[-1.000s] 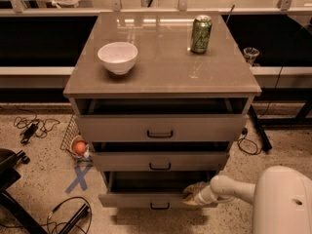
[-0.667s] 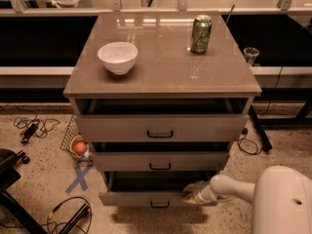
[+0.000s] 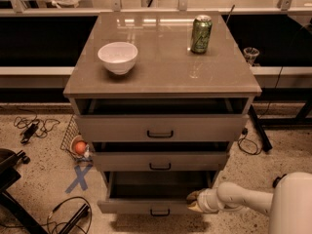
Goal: Open bottom drawer
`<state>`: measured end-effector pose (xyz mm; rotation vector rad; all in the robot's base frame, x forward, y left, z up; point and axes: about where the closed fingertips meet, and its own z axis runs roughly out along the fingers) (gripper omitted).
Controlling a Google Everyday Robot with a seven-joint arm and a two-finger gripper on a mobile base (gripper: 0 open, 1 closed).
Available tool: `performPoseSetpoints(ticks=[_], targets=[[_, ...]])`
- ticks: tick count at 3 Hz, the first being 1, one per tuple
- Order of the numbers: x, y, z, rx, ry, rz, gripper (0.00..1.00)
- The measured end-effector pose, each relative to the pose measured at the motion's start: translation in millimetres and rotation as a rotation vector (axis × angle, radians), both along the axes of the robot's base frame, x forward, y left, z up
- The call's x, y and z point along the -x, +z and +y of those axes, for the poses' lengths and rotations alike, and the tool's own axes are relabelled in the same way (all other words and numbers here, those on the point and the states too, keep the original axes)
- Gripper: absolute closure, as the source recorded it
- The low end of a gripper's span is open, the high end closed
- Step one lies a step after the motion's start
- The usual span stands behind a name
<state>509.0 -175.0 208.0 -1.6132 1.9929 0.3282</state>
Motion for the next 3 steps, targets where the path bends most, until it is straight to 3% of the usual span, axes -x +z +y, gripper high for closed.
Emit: performPoseSetpoints(ticks=[3], targets=[[17.1, -7.7, 4.1, -0.005, 0.007, 0.042, 1.0]])
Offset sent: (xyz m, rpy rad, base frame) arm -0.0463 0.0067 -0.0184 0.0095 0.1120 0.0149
